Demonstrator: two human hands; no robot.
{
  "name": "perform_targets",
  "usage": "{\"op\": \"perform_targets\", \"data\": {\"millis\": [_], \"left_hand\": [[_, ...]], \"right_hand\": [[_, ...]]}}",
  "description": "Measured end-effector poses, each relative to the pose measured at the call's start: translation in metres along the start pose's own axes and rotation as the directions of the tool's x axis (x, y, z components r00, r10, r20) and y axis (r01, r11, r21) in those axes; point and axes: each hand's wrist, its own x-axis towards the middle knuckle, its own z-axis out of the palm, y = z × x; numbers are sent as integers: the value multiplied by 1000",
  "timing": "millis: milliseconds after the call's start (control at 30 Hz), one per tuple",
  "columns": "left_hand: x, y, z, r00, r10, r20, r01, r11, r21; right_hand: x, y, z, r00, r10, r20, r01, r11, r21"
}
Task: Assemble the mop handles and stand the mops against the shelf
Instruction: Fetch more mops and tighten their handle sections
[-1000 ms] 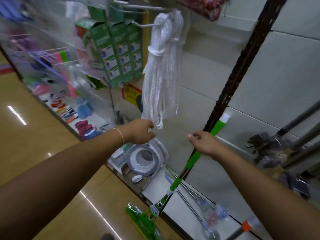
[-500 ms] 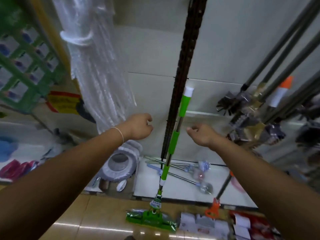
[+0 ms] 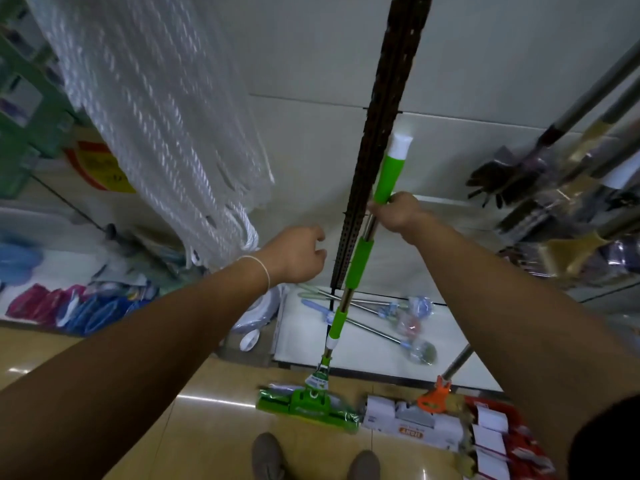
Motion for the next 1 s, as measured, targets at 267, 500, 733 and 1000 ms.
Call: {"op": "perform_targets", "data": {"millis": [267, 500, 733, 1000], "left_hand": [[4, -9, 14, 998, -62, 27, 63, 998, -31], [0, -1, 28, 994, -75, 76, 78, 996, -39], [-28, 22, 80, 990, 26, 138, 3, 978, -208], [-52, 43, 103, 997, 25, 68, -1, 946, -323]], "right_hand": [[8, 6, 18, 1000, 2, -22, 6, 937, 348], [-37, 29, 21, 985, -171, -4, 164, 941, 295], [-107, 55, 23, 928, -373, 10, 362, 907, 215], [-139, 70, 19, 895, -446, 16, 437, 882, 178]]}}
